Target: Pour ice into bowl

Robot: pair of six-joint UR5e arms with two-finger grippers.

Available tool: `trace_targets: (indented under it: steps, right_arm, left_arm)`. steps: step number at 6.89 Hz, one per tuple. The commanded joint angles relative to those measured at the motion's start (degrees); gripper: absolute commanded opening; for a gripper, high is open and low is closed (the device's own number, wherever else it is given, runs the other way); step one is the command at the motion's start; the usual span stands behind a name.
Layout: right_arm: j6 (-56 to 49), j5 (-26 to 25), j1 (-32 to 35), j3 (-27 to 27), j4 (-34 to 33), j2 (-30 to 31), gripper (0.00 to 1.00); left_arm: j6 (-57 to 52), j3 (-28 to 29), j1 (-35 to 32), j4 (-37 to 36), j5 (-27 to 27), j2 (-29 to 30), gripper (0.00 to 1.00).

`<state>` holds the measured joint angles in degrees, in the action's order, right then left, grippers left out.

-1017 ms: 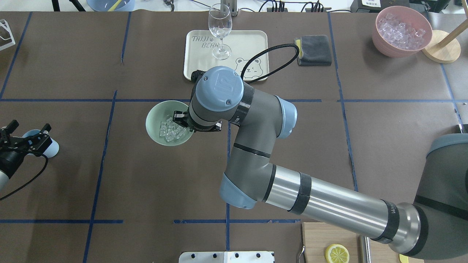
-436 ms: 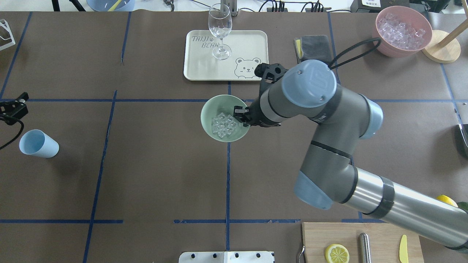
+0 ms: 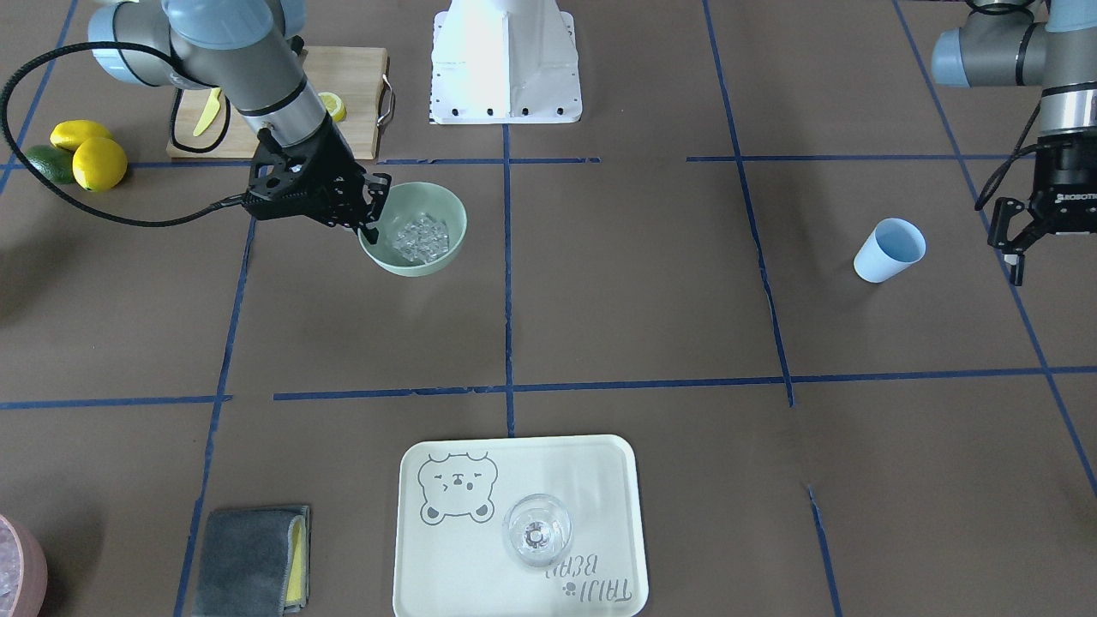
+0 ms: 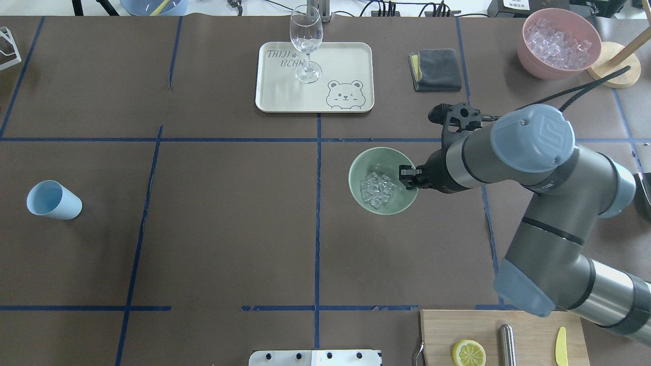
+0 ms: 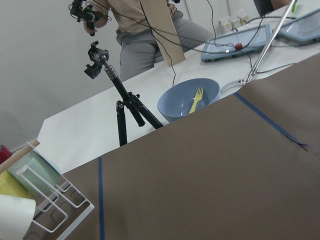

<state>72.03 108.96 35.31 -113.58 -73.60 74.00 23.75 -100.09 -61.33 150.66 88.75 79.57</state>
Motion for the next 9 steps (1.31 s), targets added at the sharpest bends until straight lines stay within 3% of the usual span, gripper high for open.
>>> trace_targets:
  steps: [1, 2, 3, 4, 5, 7, 9]
  right_arm:
    - [-1.8, 1.5, 3.25, -0.34, 15.05, 12.68, 0.0]
    - [-5.46, 5.87, 6.49, 1.93, 18.72, 16.75, 0.0]
    - [-11.94, 7.04, 10.0, 3.35, 20.59, 20.54, 0.0]
    - [-16.44, 7.4, 12.74, 5.54, 22.78, 23.44, 0.0]
    - [-17.35, 10.54, 16.24, 10.6, 28.11, 24.78, 0.0]
    - [-19.3, 23.61, 24.77, 25.27, 42.43, 24.79, 0.0]
    - [-19.3, 24.1, 26.11, 26.3, 42.67, 24.79, 0.0]
  left_arm:
    - [-12.44, 0.5, -10.62, -12.74, 10.04, 5.58, 1.0]
    - [-14.07, 1.98, -11.43, -13.28, 10.48, 5.68, 1.0]
    - [-15.3, 3.04, -11.87, -13.46, 11.35, 5.51, 1.0]
    - [-15.32, 4.53, -13.62, -13.81, 17.8, 5.42, 1.0]
    - [-15.4, 5.59, -14.85, -14.68, 20.56, 5.42, 1.0]
    - [-15.4, 5.78, -15.22, -15.04, 20.68, 5.33, 1.0]
    - [-15.32, 6.3, -15.22, -15.04, 20.77, 5.33, 1.0]
